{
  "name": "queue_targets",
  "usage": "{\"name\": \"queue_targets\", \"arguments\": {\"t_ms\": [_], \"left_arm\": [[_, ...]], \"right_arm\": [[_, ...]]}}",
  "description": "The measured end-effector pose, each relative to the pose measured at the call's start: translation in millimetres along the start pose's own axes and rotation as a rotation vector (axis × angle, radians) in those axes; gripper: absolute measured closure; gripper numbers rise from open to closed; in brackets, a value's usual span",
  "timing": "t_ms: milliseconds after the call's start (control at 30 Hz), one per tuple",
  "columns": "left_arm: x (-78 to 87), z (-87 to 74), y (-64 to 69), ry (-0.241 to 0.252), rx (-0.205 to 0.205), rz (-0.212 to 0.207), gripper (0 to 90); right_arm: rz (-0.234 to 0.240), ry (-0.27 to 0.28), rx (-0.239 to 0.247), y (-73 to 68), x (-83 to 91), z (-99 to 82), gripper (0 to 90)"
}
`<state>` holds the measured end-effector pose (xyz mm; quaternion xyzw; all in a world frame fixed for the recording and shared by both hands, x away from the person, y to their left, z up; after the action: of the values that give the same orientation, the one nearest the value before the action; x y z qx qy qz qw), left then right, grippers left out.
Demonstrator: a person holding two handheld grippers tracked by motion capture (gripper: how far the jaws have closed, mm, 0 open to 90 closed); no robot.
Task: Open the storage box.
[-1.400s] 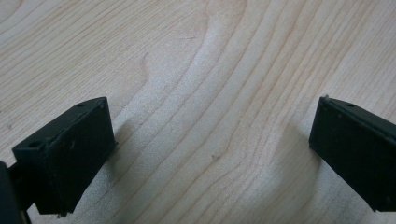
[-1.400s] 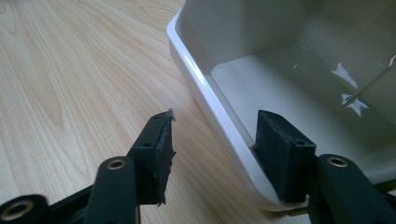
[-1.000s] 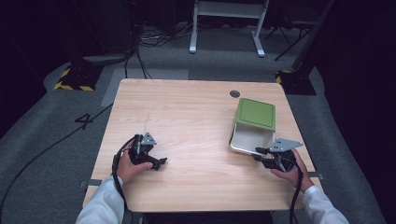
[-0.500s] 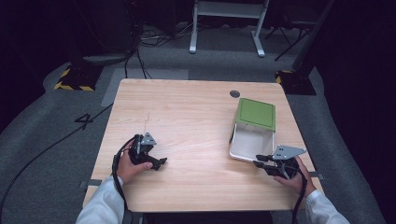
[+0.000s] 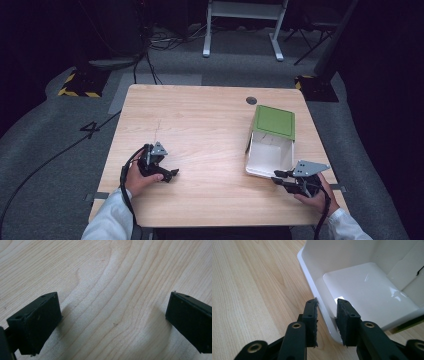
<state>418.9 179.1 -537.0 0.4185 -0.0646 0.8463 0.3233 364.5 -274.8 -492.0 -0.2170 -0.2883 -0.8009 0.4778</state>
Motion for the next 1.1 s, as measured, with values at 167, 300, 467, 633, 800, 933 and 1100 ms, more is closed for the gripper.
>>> {"name": "queue_targets", "arguments": {"t_ms": [167, 300, 467, 633, 800, 933, 1100], "left_arm": [[-0.1, 0.0, 0.0, 0.001, 0.0, 0.0, 0.2], [-0.1, 0.0, 0.0, 0.002, 0.001, 0.001, 0.2], [0.0, 0.0, 0.0, 0.0, 0.001, 0.001, 0.2], [0.0, 0.0, 0.1, 0.0, 0.001, 0.001, 0.2], [0.0, 0.1, 0.0, 0.0, 0.0, 0.001, 0.2], [-0.1, 0.0, 0.1, 0.0, 0.001, 0.001, 0.2], [-0.1, 0.1, 0.0, 0.001, 0.0, 0.002, 0.2]], "right_arm": [[0.004, 0.004, 0.008, -5.0, 1.5, 0.2, 70.5], [0.005, 0.005, 0.014, -7.1, 2.0, 0.5, 70.5], [0.01, 0.006, 0.019, -10.6, 3.4, 0.5, 70.4], [0.013, 0.01, 0.017, -12.5, 4.0, 0.4, 69.9], [0.014, 0.011, 0.02, -15.5, 4.4, 1.0, 69.9], [0.015, 0.009, 0.017, -17.5, 5.0, 1.4, 69.7], [0.015, 0.007, 0.022, -20.5, 5.9, 1.8, 69.2]]}}
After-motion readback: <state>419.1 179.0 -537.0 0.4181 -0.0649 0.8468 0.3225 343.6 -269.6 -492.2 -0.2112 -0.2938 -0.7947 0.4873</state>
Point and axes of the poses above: each handheld gripper's, and its own axes: x roughly backward along the jaws, z roughly out of its top, y roughly to its right, the point moved 4 cm from there along -x, roughly forward along the jaws, and after that the axes turned 13 degrees about x, right-handed, at the moved point
